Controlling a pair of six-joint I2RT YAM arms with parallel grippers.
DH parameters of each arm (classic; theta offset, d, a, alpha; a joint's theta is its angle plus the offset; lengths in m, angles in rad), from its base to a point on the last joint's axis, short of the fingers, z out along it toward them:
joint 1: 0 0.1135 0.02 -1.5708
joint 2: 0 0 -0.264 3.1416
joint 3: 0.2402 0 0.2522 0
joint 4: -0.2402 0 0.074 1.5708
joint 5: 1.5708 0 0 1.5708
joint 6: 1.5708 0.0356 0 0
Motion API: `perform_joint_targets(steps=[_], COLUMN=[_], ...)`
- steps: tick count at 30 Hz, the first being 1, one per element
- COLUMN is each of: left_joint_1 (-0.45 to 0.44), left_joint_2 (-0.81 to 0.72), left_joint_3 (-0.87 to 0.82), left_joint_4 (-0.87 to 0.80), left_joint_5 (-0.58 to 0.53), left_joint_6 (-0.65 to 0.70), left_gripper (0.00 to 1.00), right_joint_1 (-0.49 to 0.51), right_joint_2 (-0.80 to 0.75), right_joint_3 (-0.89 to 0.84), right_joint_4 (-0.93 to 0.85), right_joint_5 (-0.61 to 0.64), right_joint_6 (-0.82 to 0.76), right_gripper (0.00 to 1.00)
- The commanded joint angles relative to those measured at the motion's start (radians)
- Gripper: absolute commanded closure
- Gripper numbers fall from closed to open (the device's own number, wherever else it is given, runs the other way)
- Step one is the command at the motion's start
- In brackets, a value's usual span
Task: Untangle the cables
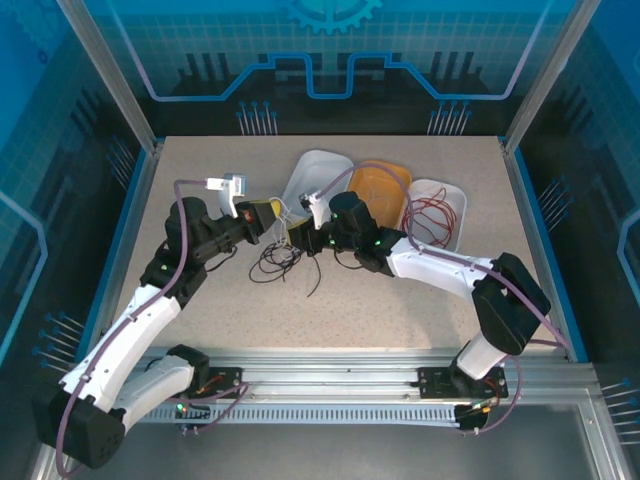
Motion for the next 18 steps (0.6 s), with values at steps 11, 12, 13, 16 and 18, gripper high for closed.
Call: perform_joint_targets(steps=[11,12,13,16,18], left_joint_1=[0.033,0.042,0.051,0.081,0.099], left_joint_2=[-0.068,-0.073,-0.077,-0.088,-0.097], left_joint_3=[0.160,0.165,0.171,0.187,0.197], left_joint_4=[-0.306,-0.322,-0.339,-0.386,-0.409], left_joint_5=[-0.417,-0.448,-0.477,-0.546,-0.584], left_joint_6=[0.094,0.094,0.092,0.087,0.087], left_gripper=[1.00,1.00,1.00,1.00,1.00], right_joint_1=[-0.047,-0.054,-0.058,-0.071,-0.076], right_joint_2=[-0.097,-0.113,-0.129,-0.172,-0.195], right_joint_3=[-0.162,-0.181,-0.192,-0.245,-0.256], right_joint_4=[-0.052,-0.054,-0.056,-0.074,-0.096], right_joint_5=[0.125,0.132,0.137,0.160,0.178], right_joint_6=[0.063,0.070,0.075,0.082,0.083], right_gripper=[1.00,1.00,1.00,1.00,1.00])
